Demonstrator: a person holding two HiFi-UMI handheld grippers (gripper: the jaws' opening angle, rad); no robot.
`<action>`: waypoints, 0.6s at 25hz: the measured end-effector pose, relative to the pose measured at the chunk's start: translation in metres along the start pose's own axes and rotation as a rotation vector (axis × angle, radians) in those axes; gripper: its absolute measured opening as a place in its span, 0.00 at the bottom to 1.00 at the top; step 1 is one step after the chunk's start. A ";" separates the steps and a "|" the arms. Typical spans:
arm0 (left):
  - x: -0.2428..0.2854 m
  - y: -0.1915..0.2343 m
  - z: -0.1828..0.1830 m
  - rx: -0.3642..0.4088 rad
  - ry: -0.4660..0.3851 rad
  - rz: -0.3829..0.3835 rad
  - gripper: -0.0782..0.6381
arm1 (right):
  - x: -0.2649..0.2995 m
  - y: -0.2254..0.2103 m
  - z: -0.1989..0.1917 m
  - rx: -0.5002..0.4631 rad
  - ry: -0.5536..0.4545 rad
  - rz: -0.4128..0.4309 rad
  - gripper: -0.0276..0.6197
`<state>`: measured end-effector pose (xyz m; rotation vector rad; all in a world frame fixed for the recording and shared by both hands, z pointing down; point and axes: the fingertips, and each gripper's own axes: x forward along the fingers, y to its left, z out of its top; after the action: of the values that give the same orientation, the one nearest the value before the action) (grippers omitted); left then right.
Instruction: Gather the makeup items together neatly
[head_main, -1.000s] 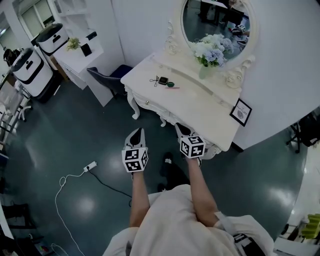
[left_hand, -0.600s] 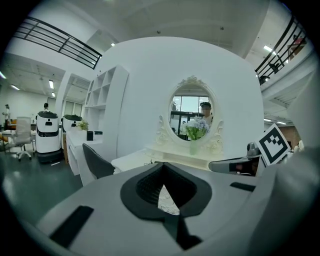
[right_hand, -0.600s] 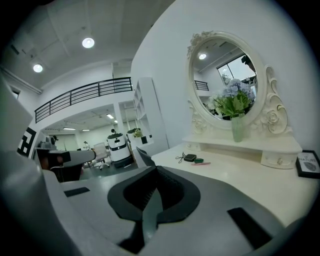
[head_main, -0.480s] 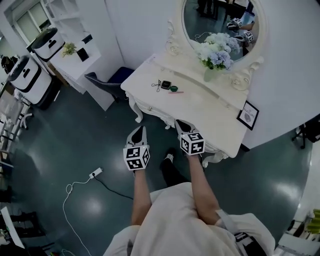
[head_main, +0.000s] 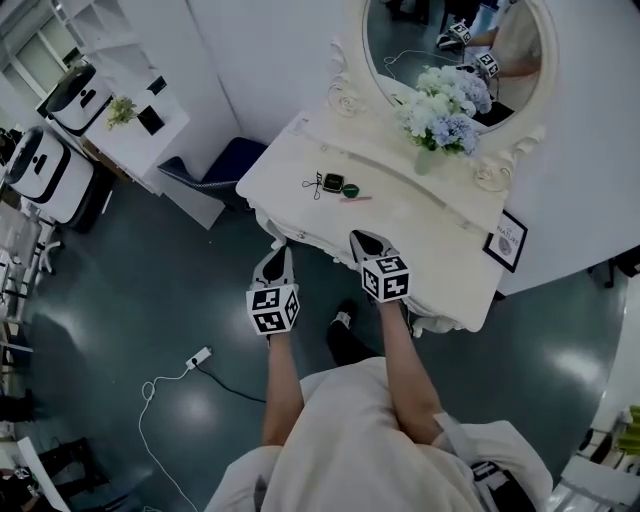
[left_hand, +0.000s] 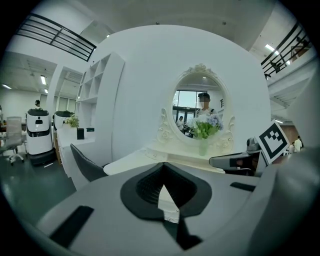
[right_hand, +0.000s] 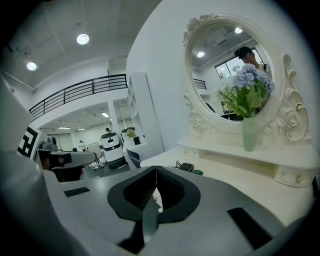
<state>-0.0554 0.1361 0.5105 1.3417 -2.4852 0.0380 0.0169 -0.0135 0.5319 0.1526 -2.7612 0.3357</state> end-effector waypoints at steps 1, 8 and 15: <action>0.009 0.003 0.003 0.002 0.003 -0.004 0.13 | 0.007 -0.005 0.003 -0.002 0.003 -0.001 0.10; 0.068 0.025 0.032 0.029 0.005 -0.025 0.13 | 0.055 -0.044 0.037 0.011 -0.008 -0.024 0.10; 0.121 0.046 0.056 0.047 -0.003 -0.042 0.13 | 0.099 -0.075 0.065 0.021 -0.021 -0.045 0.10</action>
<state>-0.1692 0.0538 0.4978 1.4134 -2.4722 0.0858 -0.0856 -0.1084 0.5244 0.2249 -2.7707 0.3528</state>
